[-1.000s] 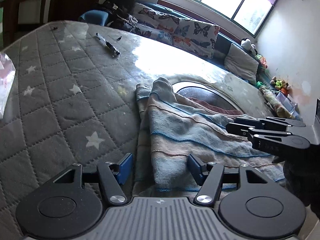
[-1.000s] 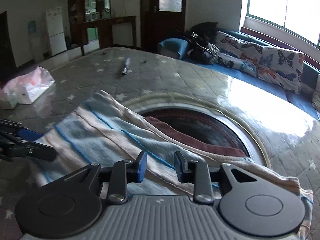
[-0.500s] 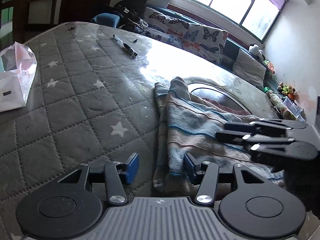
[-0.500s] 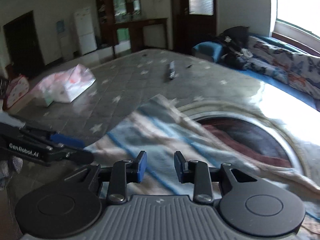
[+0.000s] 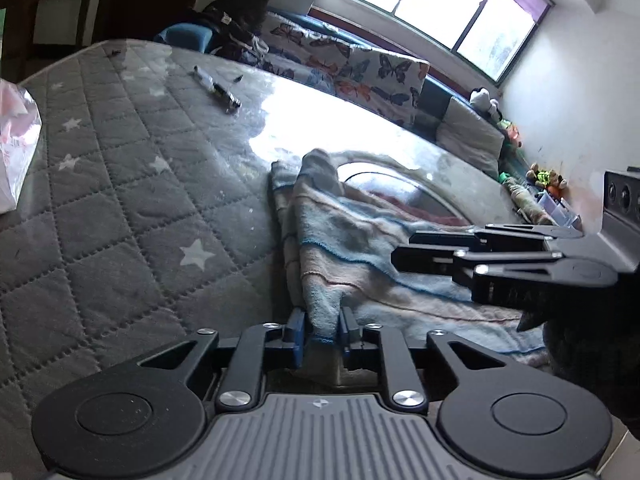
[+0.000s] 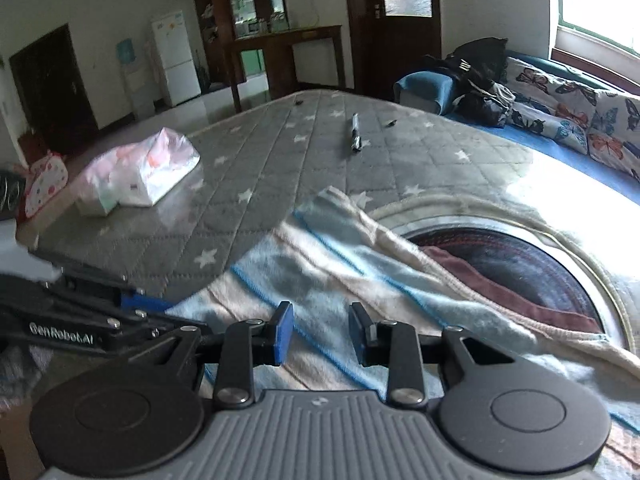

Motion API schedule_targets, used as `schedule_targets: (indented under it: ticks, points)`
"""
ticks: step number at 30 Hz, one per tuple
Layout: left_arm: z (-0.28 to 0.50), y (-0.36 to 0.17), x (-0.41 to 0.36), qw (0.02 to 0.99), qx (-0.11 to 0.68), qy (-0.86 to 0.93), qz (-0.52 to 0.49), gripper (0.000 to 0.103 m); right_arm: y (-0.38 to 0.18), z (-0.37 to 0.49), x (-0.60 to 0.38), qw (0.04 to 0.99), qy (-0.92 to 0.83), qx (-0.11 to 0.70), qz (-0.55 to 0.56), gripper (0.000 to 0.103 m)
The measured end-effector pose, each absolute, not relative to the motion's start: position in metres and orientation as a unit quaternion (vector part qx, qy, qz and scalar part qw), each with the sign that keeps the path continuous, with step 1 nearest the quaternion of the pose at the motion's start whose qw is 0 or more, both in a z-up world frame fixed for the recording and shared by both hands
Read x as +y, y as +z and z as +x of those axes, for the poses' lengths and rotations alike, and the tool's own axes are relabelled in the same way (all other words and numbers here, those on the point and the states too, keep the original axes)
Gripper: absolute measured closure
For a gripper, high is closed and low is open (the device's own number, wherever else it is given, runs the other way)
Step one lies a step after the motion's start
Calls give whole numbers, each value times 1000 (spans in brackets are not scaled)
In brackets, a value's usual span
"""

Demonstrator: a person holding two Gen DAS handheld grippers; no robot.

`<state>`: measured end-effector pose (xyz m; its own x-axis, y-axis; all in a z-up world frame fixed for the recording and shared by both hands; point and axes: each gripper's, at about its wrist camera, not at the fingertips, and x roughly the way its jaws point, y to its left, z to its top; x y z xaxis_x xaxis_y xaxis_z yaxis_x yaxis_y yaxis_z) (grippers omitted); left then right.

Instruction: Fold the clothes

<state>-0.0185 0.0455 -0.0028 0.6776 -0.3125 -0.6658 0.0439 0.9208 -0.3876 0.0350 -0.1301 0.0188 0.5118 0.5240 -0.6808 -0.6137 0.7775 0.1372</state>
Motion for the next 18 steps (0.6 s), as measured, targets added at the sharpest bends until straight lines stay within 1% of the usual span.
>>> schedule_targets:
  ticks: [3, 4, 6, 8, 10, 11, 13, 18]
  points:
    - [-25, 11, 37, 908, 367, -110, -168, 88, 31, 40, -134, 865, 332, 375, -39, 71]
    - [-27, 16, 33, 912, 359, -114, -164, 89, 35, 42, -134, 863, 335, 378, -32, 67]
    - [-28, 24, 23, 917, 346, -125, -155, 89, 42, 46, -134, 860, 339, 380, -20, 65]
    - [-28, 29, 12, 920, 337, -133, -146, 89, 49, 50, -134, 857, 343, 385, -6, 59]
    - [-27, 32, 2, 923, 331, -138, -137, 89, 54, 56, -131, 853, 345, 392, -1, 59]
    - [-27, 33, -3, 925, 328, -140, -133, 89, 56, 59, -128, 850, 348, 396, -6, 54]
    - [-25, 33, -11, 927, 325, -140, -127, 89, 58, 64, -122, 846, 350, 402, -20, 48]
    - [-21, 32, -34, 930, 319, -150, -105, 89, 58, 72, -105, 835, 352, 419, -58, 47]
